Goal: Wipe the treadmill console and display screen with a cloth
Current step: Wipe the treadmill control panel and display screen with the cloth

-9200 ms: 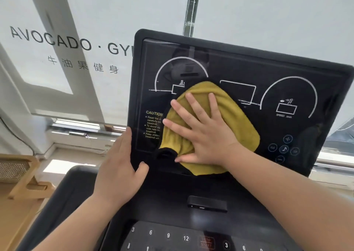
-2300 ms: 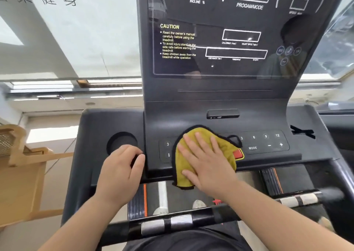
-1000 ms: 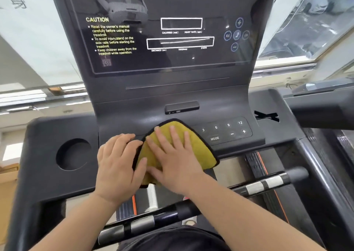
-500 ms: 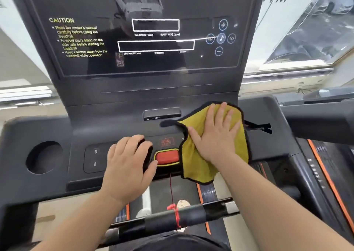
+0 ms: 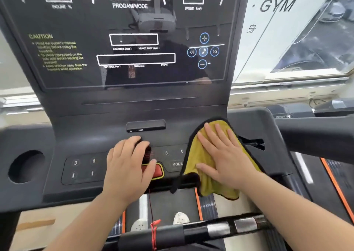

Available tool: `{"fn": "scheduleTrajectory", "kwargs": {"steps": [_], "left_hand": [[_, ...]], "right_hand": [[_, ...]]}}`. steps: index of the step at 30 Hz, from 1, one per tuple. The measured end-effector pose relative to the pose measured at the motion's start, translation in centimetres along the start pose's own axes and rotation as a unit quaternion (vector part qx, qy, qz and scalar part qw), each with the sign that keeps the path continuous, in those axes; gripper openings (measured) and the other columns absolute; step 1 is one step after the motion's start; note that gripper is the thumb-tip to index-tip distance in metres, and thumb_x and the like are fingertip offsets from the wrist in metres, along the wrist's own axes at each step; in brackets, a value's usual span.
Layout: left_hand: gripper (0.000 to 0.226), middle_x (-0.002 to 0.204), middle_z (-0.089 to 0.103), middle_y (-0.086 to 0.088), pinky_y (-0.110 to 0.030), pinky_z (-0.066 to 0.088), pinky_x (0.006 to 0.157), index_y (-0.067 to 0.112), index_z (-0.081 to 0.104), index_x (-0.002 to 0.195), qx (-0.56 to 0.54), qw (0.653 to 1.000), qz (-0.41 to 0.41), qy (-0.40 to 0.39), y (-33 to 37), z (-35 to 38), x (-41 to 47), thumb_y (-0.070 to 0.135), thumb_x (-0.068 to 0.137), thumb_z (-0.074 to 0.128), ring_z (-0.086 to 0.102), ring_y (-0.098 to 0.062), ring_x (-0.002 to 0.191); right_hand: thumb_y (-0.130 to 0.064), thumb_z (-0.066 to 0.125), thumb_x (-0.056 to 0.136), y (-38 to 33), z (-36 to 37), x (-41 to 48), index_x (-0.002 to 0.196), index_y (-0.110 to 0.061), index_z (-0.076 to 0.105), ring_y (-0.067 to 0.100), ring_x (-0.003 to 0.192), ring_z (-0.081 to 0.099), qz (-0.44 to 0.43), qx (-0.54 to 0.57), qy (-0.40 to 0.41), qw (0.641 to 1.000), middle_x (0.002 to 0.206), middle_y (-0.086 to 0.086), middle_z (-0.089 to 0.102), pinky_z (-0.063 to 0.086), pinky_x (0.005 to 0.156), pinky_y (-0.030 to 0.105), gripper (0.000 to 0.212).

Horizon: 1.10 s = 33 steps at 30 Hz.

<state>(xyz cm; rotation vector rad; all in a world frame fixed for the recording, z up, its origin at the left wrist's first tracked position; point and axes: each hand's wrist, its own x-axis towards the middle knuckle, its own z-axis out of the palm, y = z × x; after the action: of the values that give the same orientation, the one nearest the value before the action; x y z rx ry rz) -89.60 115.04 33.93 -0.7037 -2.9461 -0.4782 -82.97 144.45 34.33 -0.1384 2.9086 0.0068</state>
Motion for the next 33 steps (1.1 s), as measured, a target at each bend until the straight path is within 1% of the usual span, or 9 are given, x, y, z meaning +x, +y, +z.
{"fn": "scheduleTrajectory", "kwargs": {"steps": [2, 6, 13, 17, 20, 23, 26, 29, 33], "left_hand": [[0.048, 0.131, 0.059, -0.008, -0.049, 0.038, 0.099, 0.016, 0.064, 0.12, 0.004, 1.0, -0.007, 0.007, 0.3, 0.3, 0.2, 0.048, 0.088, 0.047, 0.052, -0.034, 0.119], [0.046, 0.13, 0.06, -0.009, -0.048, 0.036, 0.101, 0.014, 0.065, 0.118, -0.011, 0.999, -0.026, 0.034, 0.6, 0.5, 0.5, 0.045, 0.089, 0.047, 0.052, -0.035, 0.121], [0.046, 0.125, 0.063, -0.007, -0.048, 0.039, 0.097, 0.014, 0.067, 0.114, -0.035, 0.997, -0.034, 0.058, 2.2, -0.1, 1.0, 0.047, 0.087, 0.049, 0.054, -0.032, 0.116], [0.044, 0.105, 0.064, -0.001, -0.043, 0.046, 0.083, 0.016, 0.069, 0.102, -0.037, 0.998, 0.035, 0.03, 4.9, -0.6, 1.1, 0.053, 0.08, 0.06, 0.058, -0.027, 0.093], [0.043, 0.096, 0.06, 0.002, -0.04, 0.047, 0.073, 0.019, 0.07, 0.096, 0.006, 0.997, 0.067, -0.032, 6.6, 0.4, 0.8, 0.055, 0.073, 0.065, 0.054, -0.025, 0.084], [0.035, 0.089, 0.058, 0.001, -0.038, 0.045, 0.068, 0.019, 0.07, 0.091, 0.042, 0.995, 0.072, -0.053, 7.4, 1.0, 0.9, 0.049, 0.074, 0.063, 0.053, -0.026, 0.08], [0.024, 0.08, 0.057, 0.0, -0.039, 0.045, 0.062, 0.018, 0.068, 0.077, 0.061, 0.992, 0.095, -0.057, 8.0, 1.0, 1.5, 0.038, 0.078, 0.055, 0.051, -0.027, 0.074], [0.026, 0.074, 0.055, 0.002, -0.037, 0.044, 0.058, 0.018, 0.065, 0.071, 0.079, 0.989, 0.101, -0.077, 8.4, 0.9, 2.0, 0.033, 0.081, 0.047, 0.049, -0.024, 0.069], [0.029, 0.07, 0.056, 0.001, -0.036, 0.043, 0.056, 0.018, 0.062, 0.068, 0.089, 0.986, 0.095, -0.105, 9.2, 0.4, 2.1, 0.03, 0.081, 0.038, 0.051, -0.023, 0.066]], "right_hand": [[-0.088, 0.002, 0.087, 0.6, -1.0, 2.3, 0.162, -0.033, -0.015, 0.029, 0.152, -0.031, 0.033, 0.011, 0.006, 0.999, 0.166, -0.002, -0.032, -0.006, 0.127, 0.056, 0.095], [-0.089, 0.011, 0.087, -1.8, -1.7, 5.3, 0.161, -0.026, -0.018, 0.038, 0.152, -0.032, 0.052, 0.014, 0.029, 0.998, 0.167, 0.007, -0.031, -0.012, 0.124, 0.06, 0.102], [-0.082, 0.015, 0.094, -5.5, 0.3, 1.3, 0.164, -0.028, -0.004, 0.032, 0.156, -0.022, -0.083, 0.035, -0.007, 0.996, 0.172, 0.003, -0.015, -0.008, 0.125, 0.061, 0.09], [-0.081, 0.022, 0.094, -4.2, 1.6, -1.4, 0.165, -0.03, 0.006, 0.03, 0.159, -0.01, -0.047, 0.069, 0.028, 0.996, 0.173, 0.001, -0.004, 0.004, 0.127, 0.059, 0.089], [-0.082, 0.03, 0.092, -3.3, 1.4, -2.5, 0.161, -0.027, 0.03, 0.028, 0.158, 0.015, 0.04, 0.105, 0.091, 0.99, 0.171, 0.001, 0.019, 0.019, 0.126, 0.055, 0.089], [-0.071, 0.048, 0.092, -1.5, 1.7, -3.4, 0.148, -0.021, 0.055, 0.028, 0.149, 0.039, 0.066, 0.147, 0.195, 0.967, 0.159, 0.004, 0.047, 0.03, 0.121, 0.053, 0.075], [-0.055, 0.06, 0.09, 1.1, 2.3, -4.3, 0.136, -0.013, 0.064, 0.031, 0.127, 0.055, 0.108, 0.164, 0.268, 0.943, 0.135, 0.005, 0.064, 0.044, 0.108, 0.049, 0.062], [-0.062, 0.054, 0.086, 2.2, 3.0, -5.0, 0.12, -0.014, 0.071, 0.031, 0.102, 0.059, 0.191, 0.165, 0.254, 0.934, 0.107, 0.003, 0.066, 0.05, 0.087, 0.047, 0.061], [-0.056, 0.051, 0.089, 1.9, 3.5, -6.0, 0.094, -0.019, 0.068, 0.028, 0.091, 0.056, 0.201, 0.186, 0.261, 0.926, 0.092, -0.001, 0.061, 0.048, 0.075, 0.043, 0.041]]}}
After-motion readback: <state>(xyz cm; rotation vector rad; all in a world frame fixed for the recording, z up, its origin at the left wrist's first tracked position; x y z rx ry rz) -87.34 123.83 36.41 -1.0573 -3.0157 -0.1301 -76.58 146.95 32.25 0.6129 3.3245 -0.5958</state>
